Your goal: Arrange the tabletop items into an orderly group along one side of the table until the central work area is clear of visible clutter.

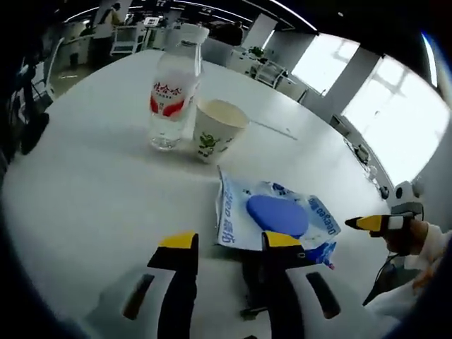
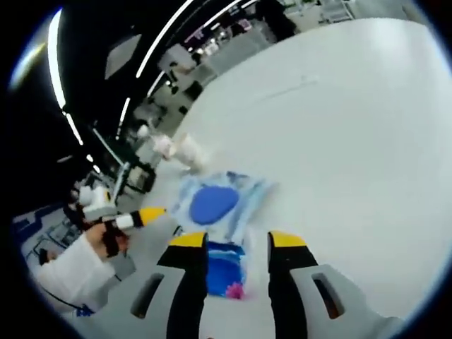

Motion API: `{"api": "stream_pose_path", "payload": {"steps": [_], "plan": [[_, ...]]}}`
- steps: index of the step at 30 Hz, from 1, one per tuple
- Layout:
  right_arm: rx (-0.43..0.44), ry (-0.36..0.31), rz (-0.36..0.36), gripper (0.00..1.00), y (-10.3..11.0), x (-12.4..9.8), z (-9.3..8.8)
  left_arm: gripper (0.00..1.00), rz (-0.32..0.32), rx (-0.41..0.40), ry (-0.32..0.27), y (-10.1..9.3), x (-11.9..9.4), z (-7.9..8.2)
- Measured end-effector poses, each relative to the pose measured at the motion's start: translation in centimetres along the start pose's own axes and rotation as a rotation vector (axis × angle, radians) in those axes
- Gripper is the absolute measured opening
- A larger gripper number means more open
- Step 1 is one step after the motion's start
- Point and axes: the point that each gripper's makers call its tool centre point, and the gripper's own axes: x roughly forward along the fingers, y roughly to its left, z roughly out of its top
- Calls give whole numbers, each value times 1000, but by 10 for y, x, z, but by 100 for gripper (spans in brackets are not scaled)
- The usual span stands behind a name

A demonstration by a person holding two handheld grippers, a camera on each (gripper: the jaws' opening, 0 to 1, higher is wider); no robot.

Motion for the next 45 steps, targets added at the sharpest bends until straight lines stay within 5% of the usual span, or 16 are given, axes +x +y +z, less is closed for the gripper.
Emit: {"api": "stream_pose_path", "payload": {"steps": [16, 20, 25, 36, 45], "plan": [[40, 91, -6, 28, -7, 37, -17, 13, -4, -49, 34, 0, 16, -10], [139, 61, 17, 16, -9, 40, -13, 8, -2, -86, 19, 3, 17, -10], [125, 69, 31, 4, -5, 45, -10, 4, -1, -90, 13, 1, 14, -8], [45, 7, 71, 0, 7, 25, 4, 0, 1, -21, -53, -18, -1, 3], [-45, -97, 27, 0, -1, -4, 27, 0, -58, 73, -120, -56, -7, 20]]}}
